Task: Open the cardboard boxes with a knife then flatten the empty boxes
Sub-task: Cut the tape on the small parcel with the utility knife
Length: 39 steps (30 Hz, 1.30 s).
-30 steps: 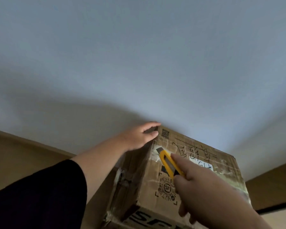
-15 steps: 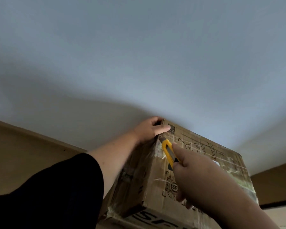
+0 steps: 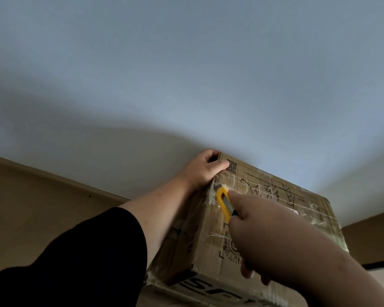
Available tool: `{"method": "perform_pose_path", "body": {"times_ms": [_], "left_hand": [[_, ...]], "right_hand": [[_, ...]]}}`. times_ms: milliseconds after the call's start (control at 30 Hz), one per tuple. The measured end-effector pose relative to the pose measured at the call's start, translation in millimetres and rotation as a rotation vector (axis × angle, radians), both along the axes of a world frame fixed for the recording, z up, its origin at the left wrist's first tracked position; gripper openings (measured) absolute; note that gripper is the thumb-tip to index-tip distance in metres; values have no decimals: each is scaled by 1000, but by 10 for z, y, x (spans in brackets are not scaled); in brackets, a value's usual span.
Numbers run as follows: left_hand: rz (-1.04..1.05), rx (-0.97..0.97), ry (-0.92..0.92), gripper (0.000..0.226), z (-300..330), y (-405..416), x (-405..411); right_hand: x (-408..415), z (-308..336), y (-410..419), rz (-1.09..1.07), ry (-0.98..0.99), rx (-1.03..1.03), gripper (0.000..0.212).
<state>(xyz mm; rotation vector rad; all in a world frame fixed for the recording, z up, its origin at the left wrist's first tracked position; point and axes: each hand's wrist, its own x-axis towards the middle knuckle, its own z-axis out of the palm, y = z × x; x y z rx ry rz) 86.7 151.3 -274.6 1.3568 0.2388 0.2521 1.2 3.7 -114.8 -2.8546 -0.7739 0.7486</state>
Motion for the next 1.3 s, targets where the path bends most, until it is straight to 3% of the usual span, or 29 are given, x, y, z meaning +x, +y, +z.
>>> {"method": "perform_pose_path", "body": {"times_ms": [200, 500, 800, 933, 1100, 1300], "left_hand": [[25, 71, 41, 37, 64, 6, -23], [38, 22, 74, 36, 121, -15, -70], [11, -62, 78, 18, 121, -25, -108], [-20, -102, 79, 14, 137, -45, -133], [-42, -122, 68, 18, 150, -35, -178], [-35, -144, 85, 17, 119, -37, -175]], "right_hand": [[-58, -144, -120, 73, -81, 14, 21], [-239, -302, -303, 131, -158, 84, 45], [-264, -22, -500, 76, -3, 63, 61], [-115, 28, -681, 124, -149, 14, 51], [287, 85, -665, 207, -362, -15, 13], [554, -97, -616, 259, -395, -86, 23]]}}
